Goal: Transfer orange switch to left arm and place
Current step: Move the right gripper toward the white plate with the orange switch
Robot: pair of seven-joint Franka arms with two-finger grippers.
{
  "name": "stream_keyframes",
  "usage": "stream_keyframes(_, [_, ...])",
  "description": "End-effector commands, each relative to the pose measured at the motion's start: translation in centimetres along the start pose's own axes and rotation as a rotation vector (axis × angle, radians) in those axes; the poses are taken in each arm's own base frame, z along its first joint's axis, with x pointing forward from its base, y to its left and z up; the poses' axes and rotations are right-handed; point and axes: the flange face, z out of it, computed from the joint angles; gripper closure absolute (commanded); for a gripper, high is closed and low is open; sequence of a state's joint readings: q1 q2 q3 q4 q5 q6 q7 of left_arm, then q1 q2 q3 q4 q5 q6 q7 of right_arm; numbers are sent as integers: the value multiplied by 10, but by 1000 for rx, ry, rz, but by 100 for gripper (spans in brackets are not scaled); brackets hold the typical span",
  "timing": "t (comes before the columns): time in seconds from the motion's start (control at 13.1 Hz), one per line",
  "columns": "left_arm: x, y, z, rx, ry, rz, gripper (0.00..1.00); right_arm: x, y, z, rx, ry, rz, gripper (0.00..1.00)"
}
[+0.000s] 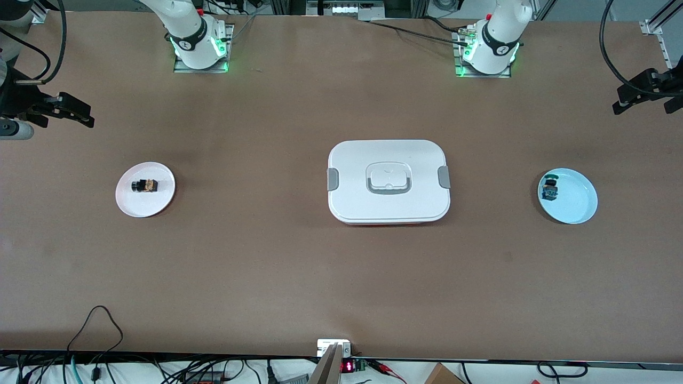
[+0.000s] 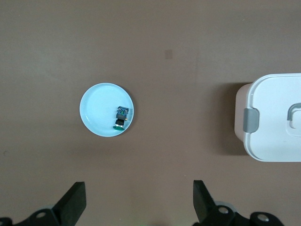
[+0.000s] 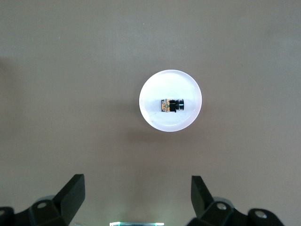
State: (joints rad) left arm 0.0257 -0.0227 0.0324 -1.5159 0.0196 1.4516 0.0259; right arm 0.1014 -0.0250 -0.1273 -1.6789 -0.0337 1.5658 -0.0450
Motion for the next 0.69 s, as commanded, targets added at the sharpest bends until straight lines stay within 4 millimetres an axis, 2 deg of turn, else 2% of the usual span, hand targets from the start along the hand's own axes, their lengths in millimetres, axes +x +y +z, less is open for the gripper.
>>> stream_keyframes(0.0, [13, -15, 15, 19, -23, 5, 0, 1, -3, -4, 7, -16, -11, 0])
stream_keyframes(0.23, [16, -13, 26, 18, -49, 14, 0, 10, -2, 10, 10, -34, -2, 0])
stream_keyframes(0.61, [19, -11, 31, 18, -56, 18, 0, 40, -12, 67, -1, -134, -28, 0])
